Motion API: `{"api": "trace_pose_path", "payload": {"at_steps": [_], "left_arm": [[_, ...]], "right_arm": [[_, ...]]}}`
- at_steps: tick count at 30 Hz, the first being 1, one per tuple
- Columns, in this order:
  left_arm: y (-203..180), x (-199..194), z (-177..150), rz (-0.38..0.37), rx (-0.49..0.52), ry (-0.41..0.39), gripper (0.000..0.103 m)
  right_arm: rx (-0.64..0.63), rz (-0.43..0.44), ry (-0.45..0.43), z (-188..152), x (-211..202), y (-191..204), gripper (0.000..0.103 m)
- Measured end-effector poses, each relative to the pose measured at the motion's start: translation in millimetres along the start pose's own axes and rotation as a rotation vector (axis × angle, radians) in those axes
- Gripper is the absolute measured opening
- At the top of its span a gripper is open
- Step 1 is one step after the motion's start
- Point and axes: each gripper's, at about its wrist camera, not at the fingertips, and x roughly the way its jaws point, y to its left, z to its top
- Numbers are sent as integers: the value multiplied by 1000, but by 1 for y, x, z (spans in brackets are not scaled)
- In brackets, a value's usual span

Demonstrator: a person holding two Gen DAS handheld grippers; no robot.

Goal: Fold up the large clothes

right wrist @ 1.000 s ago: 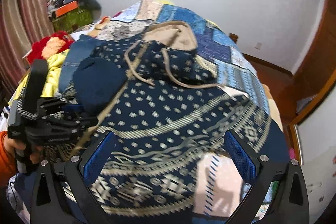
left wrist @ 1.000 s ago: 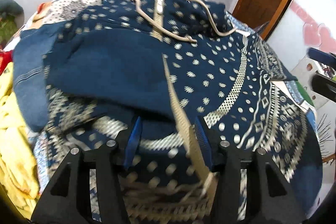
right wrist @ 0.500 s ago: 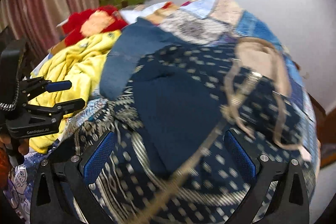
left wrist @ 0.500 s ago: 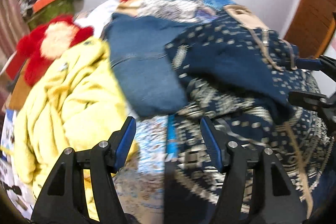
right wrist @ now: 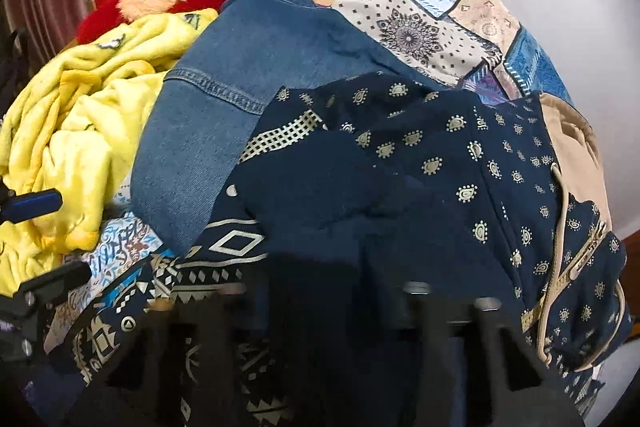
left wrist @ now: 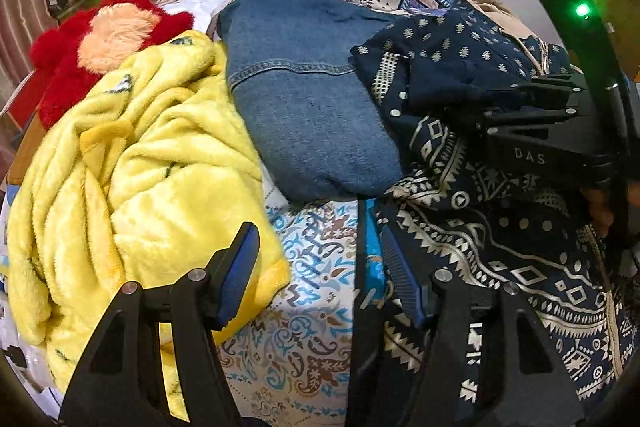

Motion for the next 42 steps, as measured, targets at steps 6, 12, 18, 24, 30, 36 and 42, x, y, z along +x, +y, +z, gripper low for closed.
{"api": "trace_pose_path", "payload": {"at_steps": [6, 12, 18, 24, 30, 36, 42], "left_arm": [[-15, -10, 11, 0, 16, -35, 63], [-41, -14, 34, -85, 4, -58, 63], [-72, 22, 47, -102, 2, 8, 63], [-75, 76, 36, 52, 1, 113, 72], [-61, 82, 30, 120, -46, 102, 79], [-57, 87, 27, 151, -75, 108, 80], [-60, 86, 22, 165, -70, 116, 83]], "right_arm": [[159, 74, -145, -13, -68, -36, 14], [269, 72, -238, -44, -140, -86, 11], [348, 48, -230, -82, -167, -128, 11], [461, 6, -202, -141, -175, -178, 11], [537, -48, -104, -198, -155, -225, 11], [447, -102, -1, -235, -123, -228, 12], [434, -136, 50, -249, -118, -231, 22]]}}
